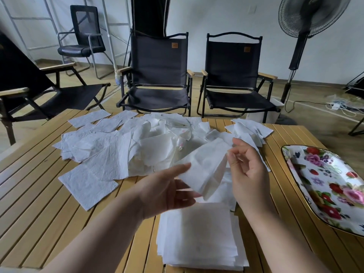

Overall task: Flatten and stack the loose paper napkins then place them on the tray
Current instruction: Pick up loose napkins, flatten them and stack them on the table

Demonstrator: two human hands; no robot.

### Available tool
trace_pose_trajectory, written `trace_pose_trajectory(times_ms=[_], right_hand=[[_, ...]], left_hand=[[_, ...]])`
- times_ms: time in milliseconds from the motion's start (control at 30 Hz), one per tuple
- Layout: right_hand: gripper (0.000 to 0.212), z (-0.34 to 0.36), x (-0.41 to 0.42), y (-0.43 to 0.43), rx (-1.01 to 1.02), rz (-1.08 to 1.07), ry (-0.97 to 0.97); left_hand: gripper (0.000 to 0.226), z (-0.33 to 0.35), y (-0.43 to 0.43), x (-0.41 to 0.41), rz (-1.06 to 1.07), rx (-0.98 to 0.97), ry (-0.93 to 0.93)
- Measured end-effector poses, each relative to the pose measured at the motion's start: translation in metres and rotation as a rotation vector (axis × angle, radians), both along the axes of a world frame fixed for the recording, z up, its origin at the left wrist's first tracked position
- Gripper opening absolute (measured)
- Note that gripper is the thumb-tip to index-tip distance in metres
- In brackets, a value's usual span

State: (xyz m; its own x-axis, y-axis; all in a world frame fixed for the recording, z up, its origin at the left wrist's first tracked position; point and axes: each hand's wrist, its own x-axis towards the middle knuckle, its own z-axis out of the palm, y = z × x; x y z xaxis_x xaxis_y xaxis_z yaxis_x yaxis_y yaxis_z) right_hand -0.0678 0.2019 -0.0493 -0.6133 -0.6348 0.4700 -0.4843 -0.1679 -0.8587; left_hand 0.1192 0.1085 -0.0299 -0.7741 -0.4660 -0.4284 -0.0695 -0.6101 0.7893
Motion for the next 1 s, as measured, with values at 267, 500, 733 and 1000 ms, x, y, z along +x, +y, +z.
trace_pose_trajectory(times_ms=[267,500,733,1000], right_hand=[[0.011,-0.001,-0.001,-0.003,0.045,-0.037,-0.046],[0.018,0.001,0.001,-0.001,0.073,-0.053,0.079],[0.002,0.005,0.002,0.001,0.084,-0.04,0.131],[0.02,0.013,-0.01,0.011,0.264,0.079,0.102]], left_hand=[[0.063,-0.002,0.018,-0.017,0.345,-0.168,-0.043],[0.046,0.004,0.001,-0.007,0.575,-0.447,-0.027],[0.05,0.002,-0.002,0.006,0.343,-0.634,-0.064],[0.012,-0.005,-0.014,0.017,0.371,-1.056,-0.327]])
